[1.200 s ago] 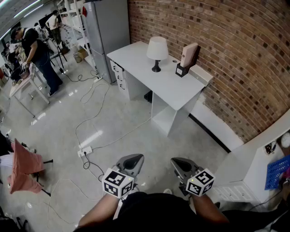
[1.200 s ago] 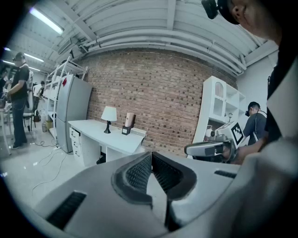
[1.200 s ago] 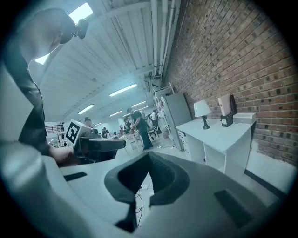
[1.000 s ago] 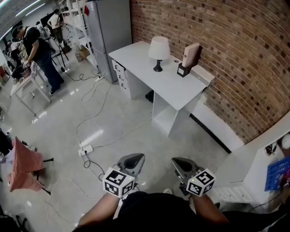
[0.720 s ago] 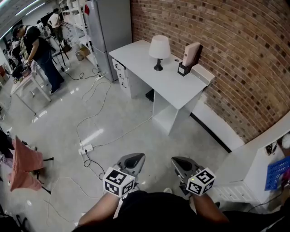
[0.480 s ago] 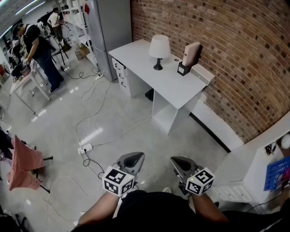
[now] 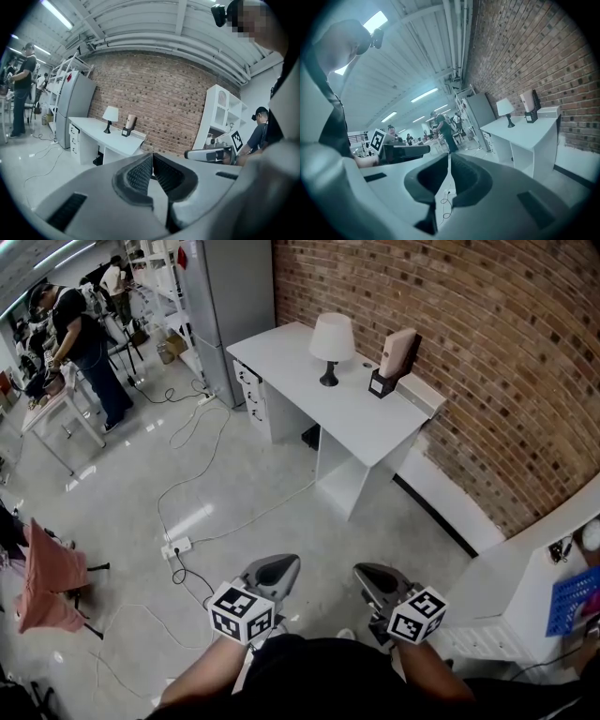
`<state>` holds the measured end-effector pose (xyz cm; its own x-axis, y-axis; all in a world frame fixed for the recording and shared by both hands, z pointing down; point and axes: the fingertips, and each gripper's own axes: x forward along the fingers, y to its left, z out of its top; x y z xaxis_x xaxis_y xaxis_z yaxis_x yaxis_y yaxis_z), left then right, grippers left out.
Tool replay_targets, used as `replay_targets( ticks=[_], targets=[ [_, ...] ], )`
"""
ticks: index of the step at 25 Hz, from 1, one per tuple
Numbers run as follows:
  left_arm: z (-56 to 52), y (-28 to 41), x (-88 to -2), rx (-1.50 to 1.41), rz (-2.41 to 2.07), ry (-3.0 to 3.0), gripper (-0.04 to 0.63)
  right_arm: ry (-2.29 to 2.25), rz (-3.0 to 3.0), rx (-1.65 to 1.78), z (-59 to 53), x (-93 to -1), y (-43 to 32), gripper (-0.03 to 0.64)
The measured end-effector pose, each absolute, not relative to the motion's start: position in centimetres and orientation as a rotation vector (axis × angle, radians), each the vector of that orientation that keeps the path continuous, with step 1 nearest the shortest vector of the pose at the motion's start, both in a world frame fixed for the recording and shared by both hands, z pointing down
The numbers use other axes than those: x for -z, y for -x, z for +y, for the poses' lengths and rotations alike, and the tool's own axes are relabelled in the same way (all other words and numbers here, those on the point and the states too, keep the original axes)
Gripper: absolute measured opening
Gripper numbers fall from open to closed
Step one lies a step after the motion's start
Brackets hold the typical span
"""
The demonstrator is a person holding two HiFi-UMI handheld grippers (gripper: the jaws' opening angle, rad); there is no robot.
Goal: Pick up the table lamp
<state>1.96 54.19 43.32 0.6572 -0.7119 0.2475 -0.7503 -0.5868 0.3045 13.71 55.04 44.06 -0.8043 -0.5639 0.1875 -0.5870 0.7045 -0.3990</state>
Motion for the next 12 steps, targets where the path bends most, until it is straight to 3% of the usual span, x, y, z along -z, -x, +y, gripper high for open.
replay_targets(
  ticks=[4, 7, 9, 12],
  targets=[
    [54.2, -1.8, -42.4, -0.055, -1.127, -2.502, 0.006, -0.96, -2.9, -0.73, 54.9, -43.3, -13.7, 0.058],
    [54.4, -1.9, -42.0, -0.019, -1.117, -2.513, 0.014, -0.937, -2.952, -0.794, 55.1, -42.6, -13.6, 0.143],
    [54.6, -1.9, -41.6, 0.042, -1.073, -2.494, 0.104, -0.932, -2.991, -0.881, 55.0, -42.2, -13.7, 0.181],
    [54.5, -1.7, -41.1, 0.142, -1.024, -2.443, 0.159, -0.925, -3.04, -1.036, 54.7, -41.7, -14.1, 0.229]
  ],
)
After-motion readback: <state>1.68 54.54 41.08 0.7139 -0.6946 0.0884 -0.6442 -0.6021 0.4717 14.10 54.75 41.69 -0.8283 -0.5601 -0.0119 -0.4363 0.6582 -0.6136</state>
